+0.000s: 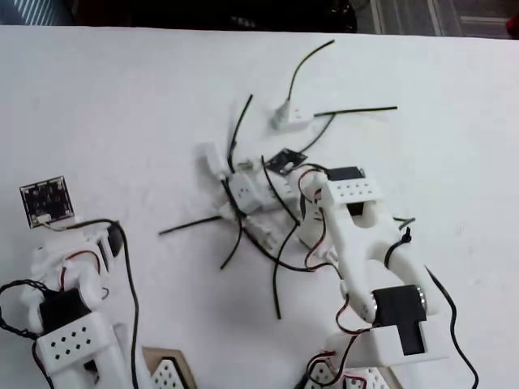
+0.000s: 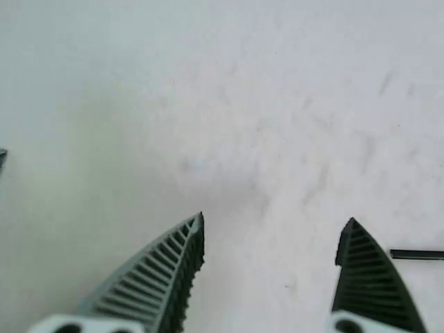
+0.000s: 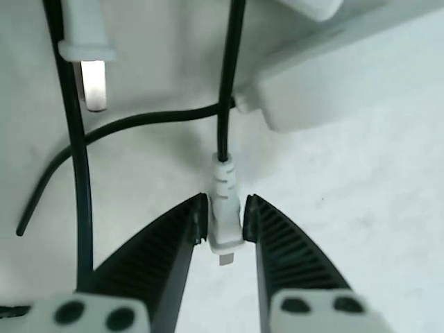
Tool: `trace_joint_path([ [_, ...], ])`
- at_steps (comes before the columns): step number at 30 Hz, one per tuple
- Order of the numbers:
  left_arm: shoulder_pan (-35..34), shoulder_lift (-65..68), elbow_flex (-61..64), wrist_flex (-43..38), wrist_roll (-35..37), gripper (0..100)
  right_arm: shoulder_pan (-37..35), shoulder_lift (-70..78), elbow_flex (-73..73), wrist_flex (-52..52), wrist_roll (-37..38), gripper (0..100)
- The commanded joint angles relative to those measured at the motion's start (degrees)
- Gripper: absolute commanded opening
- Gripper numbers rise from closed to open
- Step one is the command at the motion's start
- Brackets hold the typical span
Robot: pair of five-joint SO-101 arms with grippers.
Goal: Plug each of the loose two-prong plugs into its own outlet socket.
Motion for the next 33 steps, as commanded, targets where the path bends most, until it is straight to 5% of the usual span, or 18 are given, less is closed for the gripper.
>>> trace_joint_path([
  [1,0.0,-0.8,-0.3,-1.1,0.0,30,0.4,-0.5,-0.5,0.6,0.3,8.3],
  [33,0.0,-0.8,-0.2,-1.1,0.0,30,0.8,-0.4,1.3,0.7,0.3,3.8],
])
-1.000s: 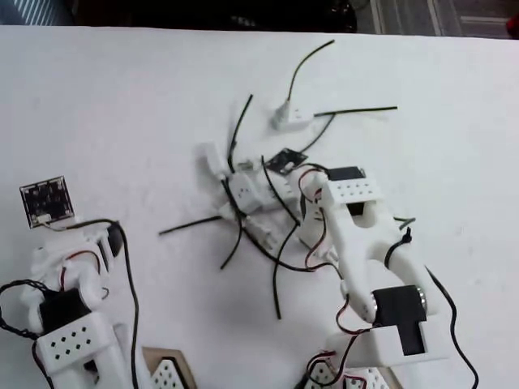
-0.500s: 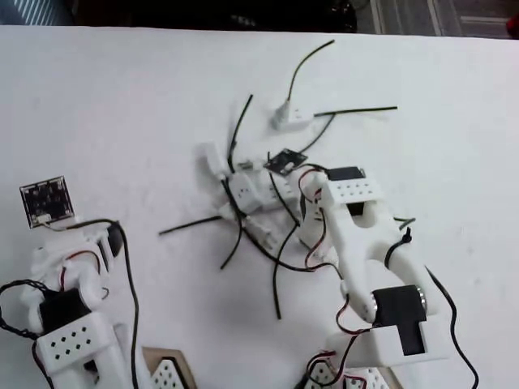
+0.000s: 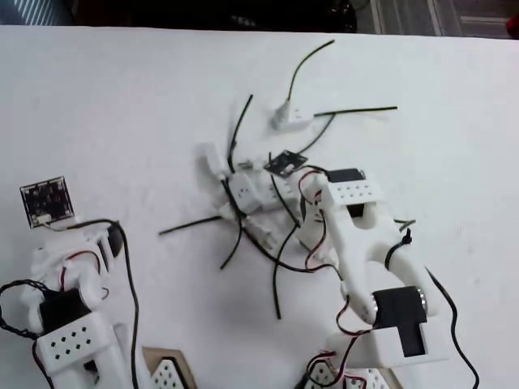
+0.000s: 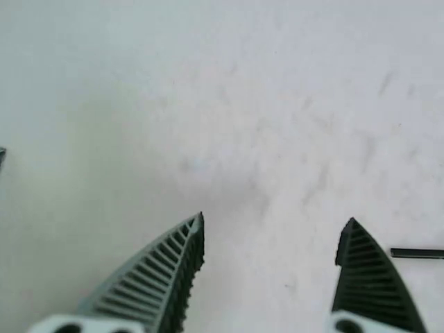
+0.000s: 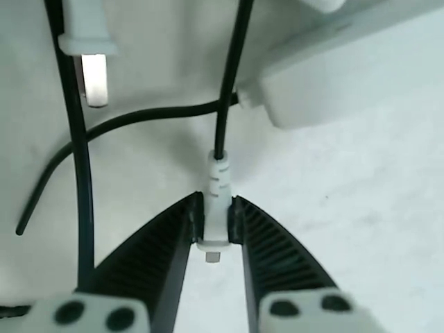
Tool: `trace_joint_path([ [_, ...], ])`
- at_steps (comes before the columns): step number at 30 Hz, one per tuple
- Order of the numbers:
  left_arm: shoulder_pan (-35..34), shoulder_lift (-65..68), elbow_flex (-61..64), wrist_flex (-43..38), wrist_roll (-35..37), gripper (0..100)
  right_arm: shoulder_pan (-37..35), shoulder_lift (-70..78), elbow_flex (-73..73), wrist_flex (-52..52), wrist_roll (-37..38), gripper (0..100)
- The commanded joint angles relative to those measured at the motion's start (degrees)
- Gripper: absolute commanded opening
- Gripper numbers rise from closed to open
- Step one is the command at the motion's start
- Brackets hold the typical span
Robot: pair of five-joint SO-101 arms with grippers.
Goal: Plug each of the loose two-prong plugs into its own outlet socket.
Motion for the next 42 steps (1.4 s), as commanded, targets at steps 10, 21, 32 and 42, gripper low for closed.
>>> trace_joint_path([
  [10,0.0,-0.8,-0.4,-1.1,0.0,30,0.7,-8.1,-3.3,9.9,2.8,1.7],
  [21,0.1,-0.8,-0.4,-1.1,0.1,30,0.4,-40.2,-7.5,18.8,2.6,1.7],
  [32,12.4,-0.9,-8.5,-0.7,1.5,30,-13.3,-51.6,-7.3,15.3,-16.6,1.7],
  [42,26.8,-0.9,-18.7,-1.2,10.5,30,-30.5,-51.9,3.1,-3.3,-29.4,1.7],
])
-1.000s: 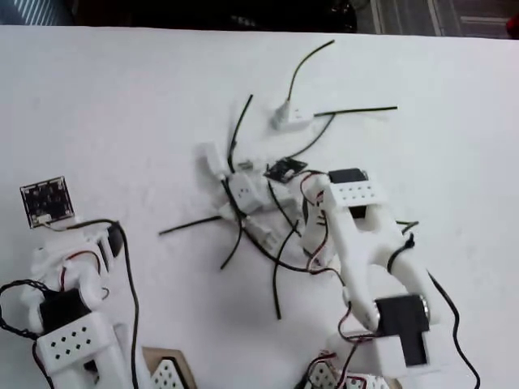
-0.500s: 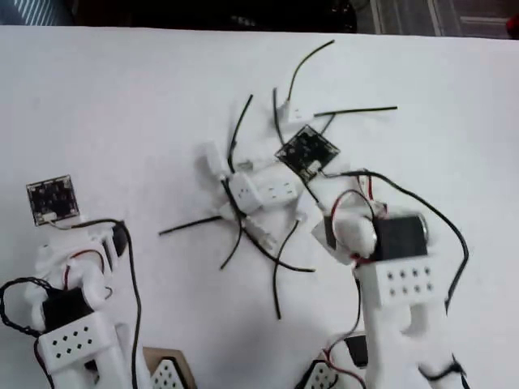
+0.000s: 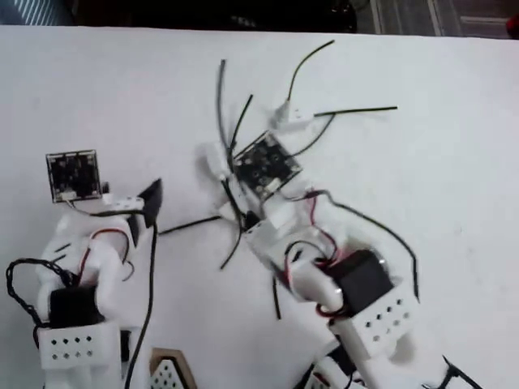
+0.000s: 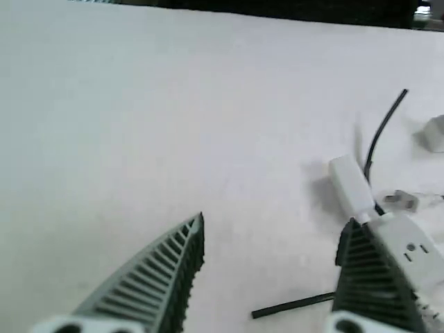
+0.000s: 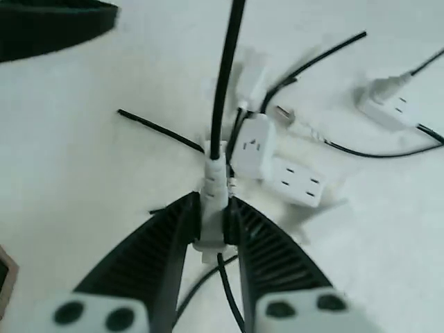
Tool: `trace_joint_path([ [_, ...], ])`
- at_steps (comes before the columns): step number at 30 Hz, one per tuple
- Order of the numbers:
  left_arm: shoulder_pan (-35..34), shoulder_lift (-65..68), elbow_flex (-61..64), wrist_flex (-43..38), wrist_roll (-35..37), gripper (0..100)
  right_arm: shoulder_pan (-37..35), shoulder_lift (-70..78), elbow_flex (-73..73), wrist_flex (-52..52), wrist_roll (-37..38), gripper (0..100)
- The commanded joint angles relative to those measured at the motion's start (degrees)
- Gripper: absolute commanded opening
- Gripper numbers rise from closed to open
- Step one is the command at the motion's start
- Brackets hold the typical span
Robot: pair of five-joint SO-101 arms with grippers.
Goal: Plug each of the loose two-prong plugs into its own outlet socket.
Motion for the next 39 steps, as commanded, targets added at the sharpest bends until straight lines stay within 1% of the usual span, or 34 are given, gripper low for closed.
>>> trace_joint_path([
  [1,5.8,-0.9,-4.5,-1.2,2.2,30,-3.4,-1.0,3.2,-6.8,-1.8,1.7],
  [3,7.7,-0.9,-4.7,-1.2,2.2,30,-4.7,-1.0,5.2,-9.2,-1.8,1.7],
  [6,9.9,-0.9,-4.6,-3.6,2.2,30,-7.1,-1.0,6.7,-11.8,-1.8,1.7],
  [10,13.7,-0.9,-4.9,-4.1,2.1,30,-9.4,-1.0,6.7,-12.5,-1.8,1.7],
  [13,17.0,-0.9,-4.9,-3.6,1.8,30,-9.6,-0.9,6.8,-12.5,-1.8,1.7],
  [17,20.5,-3.1,-6.4,0.6,1.8,30,-9.5,-0.6,7.9,-12.7,-1.8,1.7],
  [22,23.8,-13.0,-6.9,6.4,1.8,30,-9.5,-1.0,10.5,-15.1,-1.8,1.7],
  [27,23.0,-16.4,-3.6,6.6,1.8,30,-9.3,-1.0,10.6,-14.6,-1.8,1.7],
  [29,20.2,-16.4,-1.9,5.2,1.8,30,-7.2,-1.0,10.6,-14.6,-1.8,1.7],
  [32,15.1,-16.3,-0.4,3.6,1.8,30,-1.3,-1.0,10.5,-14.6,-1.8,1.7],
  [34,13.1,-15.6,0.2,3.7,1.1,30,2.8,-1.0,10.5,-14.9,-1.8,1.7],
  [36,12.7,-13.0,0.3,3.6,-1.8,30,6.6,-0.6,10.5,-15.1,-1.8,1.7],
  [39,12.8,-5.1,-0.6,1.5,-3.1,31,11.6,-0.5,11.6,-17.6,-3.8,1.7],
])
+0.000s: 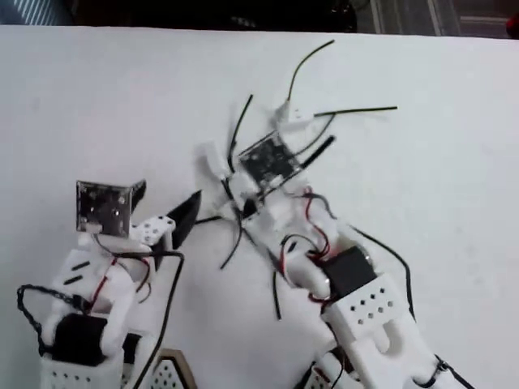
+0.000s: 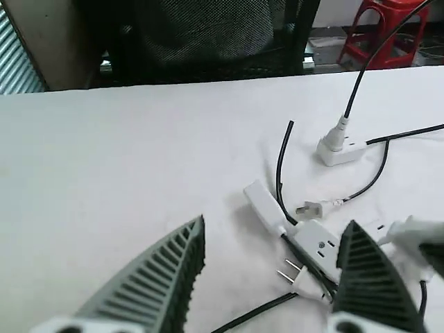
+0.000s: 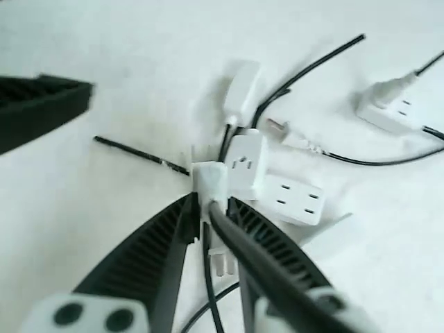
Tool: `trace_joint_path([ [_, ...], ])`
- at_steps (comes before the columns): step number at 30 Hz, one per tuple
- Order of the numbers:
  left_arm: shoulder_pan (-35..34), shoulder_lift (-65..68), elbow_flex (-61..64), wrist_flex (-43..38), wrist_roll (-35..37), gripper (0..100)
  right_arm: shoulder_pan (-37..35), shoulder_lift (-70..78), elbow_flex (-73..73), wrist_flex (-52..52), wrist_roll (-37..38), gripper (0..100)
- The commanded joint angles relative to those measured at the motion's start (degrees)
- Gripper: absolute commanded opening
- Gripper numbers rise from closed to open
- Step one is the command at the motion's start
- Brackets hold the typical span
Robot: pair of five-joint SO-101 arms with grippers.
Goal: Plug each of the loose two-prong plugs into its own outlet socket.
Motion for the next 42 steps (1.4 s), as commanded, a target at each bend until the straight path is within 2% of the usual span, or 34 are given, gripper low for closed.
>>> trace_joint_path([
  [1,-0.7,13.0,-2.4,-3.8,-1.8,31,6.3,-0.5,1.0,-4.3,-3.1,1.7],
  [5,-0.7,29.8,-12.6,-1.4,-1.6,35,12.1,-0.4,5.9,-12.0,-6.0,1.7],
  [9,-0.6,46.8,-25.1,3.1,-1.5,38,14.7,-0.4,10.3,-19.3,-8.2,1.7],
  [12,-0.6,58.6,-33.1,3.4,-1.5,38,15.3,-0.4,12.0,-22.5,-8.1,1.7],
  [19,-0.6,82.7,-49.9,3.3,-1.1,37,15.3,-0.4,13.2,-24.0,-8.1,1.7],
  [23,-0.5,94.6,-58.5,3.3,2.8,37,15.3,-0.4,13.2,-24.0,-8.1,1.7],
  [34,1.7,120.7,-76.7,3.7,3.4,37,15.3,-0.4,13.2,-24.0,-8.1,1.7],
  [36,2.2,123.2,-78.9,3.7,3.3,32,15.3,-0.4,13.3,-24.0,-8.1,1.7],
  [42,2.2,124.6,-81.9,4.9,2.9,9,15.3,-0.4,13.3,-24.0,-8.1,1.7],
])
